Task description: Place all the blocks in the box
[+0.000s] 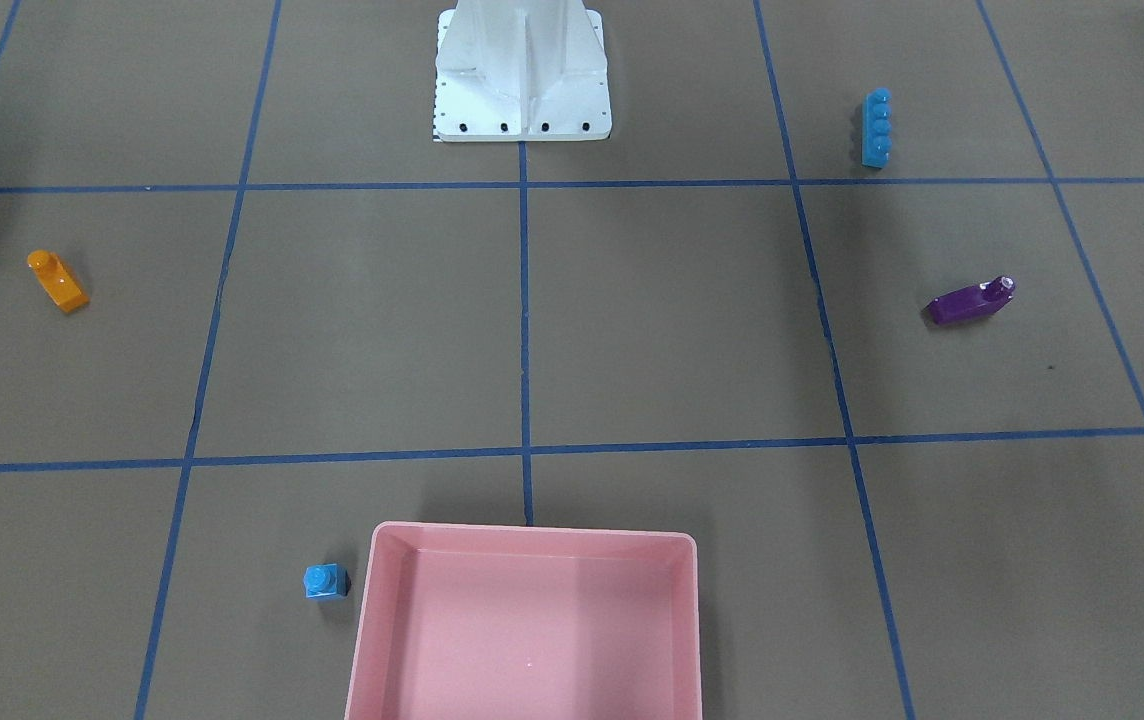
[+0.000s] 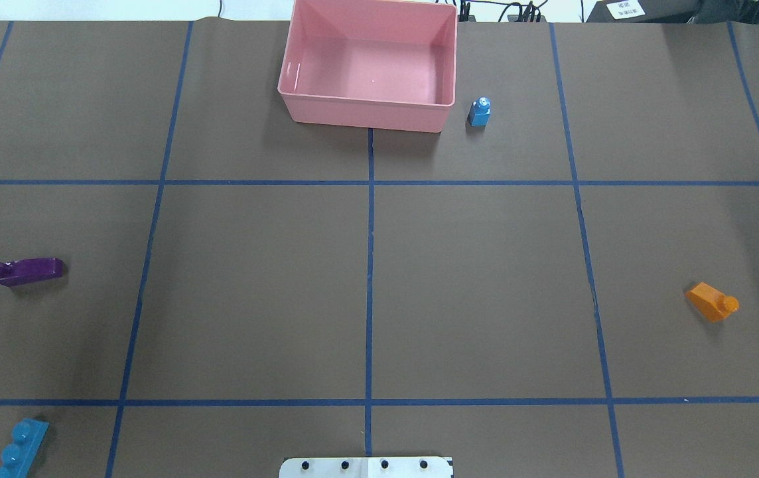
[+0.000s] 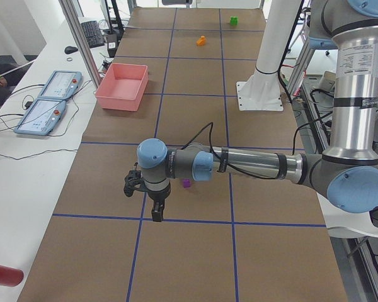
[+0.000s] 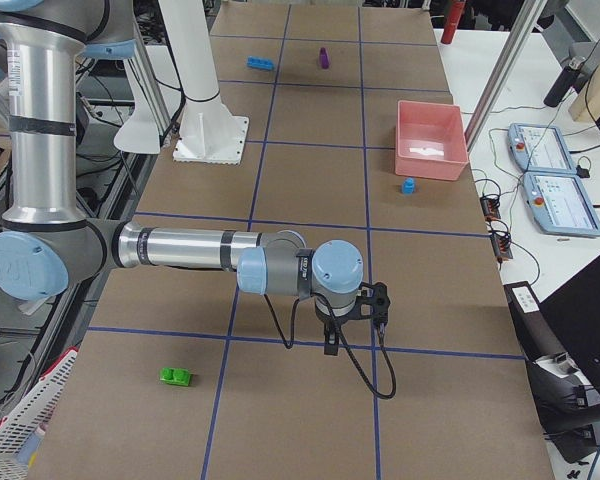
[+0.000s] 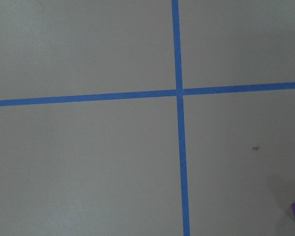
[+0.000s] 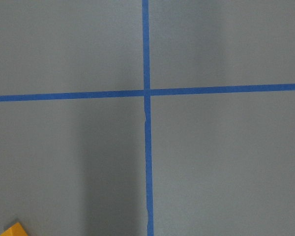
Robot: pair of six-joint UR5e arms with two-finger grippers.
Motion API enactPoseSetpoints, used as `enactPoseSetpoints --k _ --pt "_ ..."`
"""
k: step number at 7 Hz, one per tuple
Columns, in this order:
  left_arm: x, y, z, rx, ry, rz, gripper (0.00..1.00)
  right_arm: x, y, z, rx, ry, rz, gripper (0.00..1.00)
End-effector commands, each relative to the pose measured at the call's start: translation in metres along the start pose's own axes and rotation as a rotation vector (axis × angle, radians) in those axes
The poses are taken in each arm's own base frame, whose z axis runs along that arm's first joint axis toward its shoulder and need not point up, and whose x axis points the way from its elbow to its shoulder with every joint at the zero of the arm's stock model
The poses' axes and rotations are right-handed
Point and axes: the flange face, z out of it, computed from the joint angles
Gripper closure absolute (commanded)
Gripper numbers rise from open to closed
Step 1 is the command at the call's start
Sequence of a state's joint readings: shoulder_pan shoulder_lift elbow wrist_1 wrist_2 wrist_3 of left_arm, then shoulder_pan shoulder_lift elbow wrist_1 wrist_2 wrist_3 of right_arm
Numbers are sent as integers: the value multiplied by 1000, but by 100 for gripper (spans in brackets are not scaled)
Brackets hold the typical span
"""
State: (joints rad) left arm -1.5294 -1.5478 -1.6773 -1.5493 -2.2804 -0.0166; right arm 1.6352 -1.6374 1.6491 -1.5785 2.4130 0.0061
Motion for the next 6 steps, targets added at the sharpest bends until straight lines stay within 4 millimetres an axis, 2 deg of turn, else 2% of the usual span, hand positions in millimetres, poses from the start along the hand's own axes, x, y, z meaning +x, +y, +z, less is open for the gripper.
enactPoseSetpoints --k 1,2,3,4,5,6 --pt "3 0 -3 5 1 3 0 -4 -2 -4 10 3 -9 0" --pt "6 -2 -5 10 -1 7 0 -8 -7 -8 17 1 -16 0" --pt "12 -10 -12 18 -2 12 0 -26 -15 -21 50 -1 -58 0" --pt "22 -11 -22 36 14 27 0 -59 -20 -30 111 -4 -151 0" --pt "40 -11 -35 65 88 57 0 -87 -27 -24 131 -21 -194 0" --pt "61 -12 -52 98 97 103 0 -116 -34 -5 98 -37 -175 0"
